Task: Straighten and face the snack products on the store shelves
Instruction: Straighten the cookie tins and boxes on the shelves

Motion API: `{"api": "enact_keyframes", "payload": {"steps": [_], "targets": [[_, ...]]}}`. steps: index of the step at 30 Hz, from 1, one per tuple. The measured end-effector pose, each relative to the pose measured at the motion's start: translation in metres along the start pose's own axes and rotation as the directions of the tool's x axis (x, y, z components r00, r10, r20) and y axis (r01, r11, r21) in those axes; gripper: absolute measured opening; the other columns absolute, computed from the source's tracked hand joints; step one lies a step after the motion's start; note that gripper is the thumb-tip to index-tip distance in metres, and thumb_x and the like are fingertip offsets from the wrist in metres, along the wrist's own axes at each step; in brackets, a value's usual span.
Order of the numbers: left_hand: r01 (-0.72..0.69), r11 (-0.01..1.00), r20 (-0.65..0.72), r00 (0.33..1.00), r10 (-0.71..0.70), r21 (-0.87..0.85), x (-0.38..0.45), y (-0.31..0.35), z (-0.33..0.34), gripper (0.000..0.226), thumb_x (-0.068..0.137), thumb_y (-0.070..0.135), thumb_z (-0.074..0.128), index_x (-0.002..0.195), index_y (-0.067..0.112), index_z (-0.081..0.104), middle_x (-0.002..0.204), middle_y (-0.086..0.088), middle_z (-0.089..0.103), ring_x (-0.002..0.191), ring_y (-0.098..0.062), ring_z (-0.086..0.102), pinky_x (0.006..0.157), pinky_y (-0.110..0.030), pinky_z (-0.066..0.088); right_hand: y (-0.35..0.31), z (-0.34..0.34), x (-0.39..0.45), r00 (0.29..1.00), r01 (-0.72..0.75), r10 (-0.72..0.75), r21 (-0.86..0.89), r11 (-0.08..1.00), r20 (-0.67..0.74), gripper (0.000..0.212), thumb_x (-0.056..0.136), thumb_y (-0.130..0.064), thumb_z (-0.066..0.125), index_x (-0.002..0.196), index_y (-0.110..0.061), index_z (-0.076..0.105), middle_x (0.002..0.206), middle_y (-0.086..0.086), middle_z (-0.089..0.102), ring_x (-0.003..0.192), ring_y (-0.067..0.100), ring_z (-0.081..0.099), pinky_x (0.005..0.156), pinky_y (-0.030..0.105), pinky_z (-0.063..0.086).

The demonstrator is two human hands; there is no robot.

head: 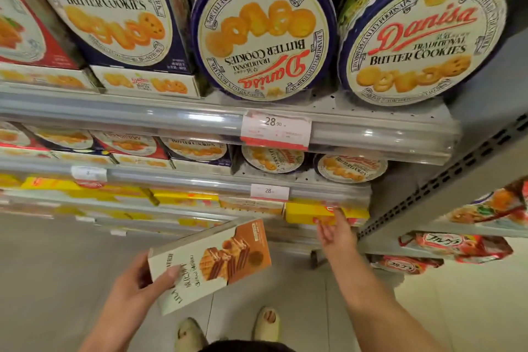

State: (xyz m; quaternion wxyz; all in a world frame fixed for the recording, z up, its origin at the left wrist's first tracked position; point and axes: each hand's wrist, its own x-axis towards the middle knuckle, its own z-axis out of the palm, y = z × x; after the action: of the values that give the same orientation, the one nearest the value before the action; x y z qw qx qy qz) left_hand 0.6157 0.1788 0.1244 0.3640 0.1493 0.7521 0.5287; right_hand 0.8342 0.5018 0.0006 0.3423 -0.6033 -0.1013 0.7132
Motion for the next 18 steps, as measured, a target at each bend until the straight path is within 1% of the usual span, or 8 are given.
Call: {"api": "enact_keyframes", "payload": {"steps": [2,4,5,8,11,12,15,18], "targets": [[0.011,1.000,-0.007,1.000,-0.011,-0.008,-0.004,0.000,-0.001,0.048,0.074,0.032,0.090,0.114,0.014,0.070,0.104,-0.006,0.078,0.097,-0.023,0.074,0.084,-0.040,0.054,0.009,-0.014,-0.001,1.000,0.019,-0.020,0.033,0.999,0.016,0.040,0.085,-0.032,0.081,0.119,-0.017,0.067,0.102,0.009,0.069,0.090,0.024,0.072,0.085,0.031,0.059],[0.030,1.000,-0.008,1.000,-0.030,-0.002,-0.005,-0.003,-0.003,0.042,0.077,0.023,0.087,0.114,0.014,0.070,0.103,-0.006,0.078,0.095,-0.023,0.074,0.083,-0.038,0.054,0.019,-0.027,-0.006,0.999,0.026,-0.027,0.037,0.999,0.031,0.053,0.085,-0.036,0.080,0.132,-0.019,0.062,0.093,0.004,0.072,0.090,0.021,0.072,0.088,0.032,0.058],[0.040,0.999,-0.017,0.999,-0.040,-0.007,-0.005,-0.006,-0.004,0.036,0.081,0.018,0.084,0.113,0.013,0.070,0.102,-0.006,0.078,0.095,-0.024,0.074,0.082,-0.038,0.053,0.024,-0.032,-0.010,0.999,0.033,-0.035,0.038,0.999,0.034,0.055,0.085,-0.037,0.080,0.133,-0.020,0.061,0.095,0.003,0.074,0.091,0.019,0.071,0.090,0.033,0.057],[0.074,0.996,-0.082,0.994,-0.077,-0.046,0.000,-0.012,-0.009,0.023,0.088,0.009,0.073,0.110,0.014,0.069,0.096,-0.005,0.079,0.095,-0.030,0.072,0.076,-0.038,0.054,0.040,-0.049,-0.028,0.996,0.053,-0.055,0.024,0.998,0.070,0.059,0.083,-0.038,0.081,0.135,-0.021,0.061,0.122,0.010,0.071,0.097,0.016,0.069,0.084,0.030,0.055],[0.067,0.995,-0.090,0.993,-0.073,-0.067,0.004,-0.012,-0.015,0.018,0.090,0.007,0.071,0.105,0.016,0.069,0.087,-0.003,0.079,0.089,-0.028,0.069,0.062,-0.028,0.057,0.050,-0.059,-0.055,0.991,0.059,-0.061,0.019,0.998,0.117,0.067,0.073,-0.038,0.083,0.134,-0.020,0.061,0.124,0.010,0.072,0.113,0.025,0.068,0.091,0.034,0.053],[0.066,0.995,-0.084,0.994,-0.073,-0.079,0.004,-0.014,-0.020,0.018,0.090,0.007,0.071,0.105,0.016,0.070,0.087,-0.003,0.079,0.088,-0.027,0.070,0.061,-0.028,0.057,0.053,-0.061,-0.063,0.991,0.059,-0.059,0.006,0.998,0.123,0.066,0.074,-0.037,0.082,0.134,-0.020,0.061,0.124,0.011,0.072,0.118,0.027,0.066,0.091,0.034,0.052],[0.064,0.992,-0.054,0.996,-0.070,-0.112,0.003,-0.025,-0.045,0.024,0.089,0.010,0.072,0.112,0.016,0.069,0.095,-0.010,0.079,0.093,-0.032,0.072,0.076,-0.042,0.055,0.071,-0.062,-0.083,0.988,0.030,-0.031,0.013,0.999,0.151,0.055,0.085,-0.034,0.076,0.135,-0.018,0.059,0.126,0.013,0.071,0.120,0.028,0.064,0.089,0.036,0.052],[0.073,0.987,-0.049,0.996,-0.081,-0.142,-0.002,-0.039,-0.073,0.029,0.087,0.012,0.074,0.115,0.011,0.068,0.098,-0.012,0.078,0.094,-0.035,0.074,0.078,-0.044,0.055,0.097,-0.056,-0.104,0.985,0.019,-0.020,0.009,1.000,0.173,0.055,0.087,-0.030,0.073,0.137,-0.015,0.058,0.129,0.017,0.069,0.114,0.027,0.065,0.089,0.036,0.052]]}}
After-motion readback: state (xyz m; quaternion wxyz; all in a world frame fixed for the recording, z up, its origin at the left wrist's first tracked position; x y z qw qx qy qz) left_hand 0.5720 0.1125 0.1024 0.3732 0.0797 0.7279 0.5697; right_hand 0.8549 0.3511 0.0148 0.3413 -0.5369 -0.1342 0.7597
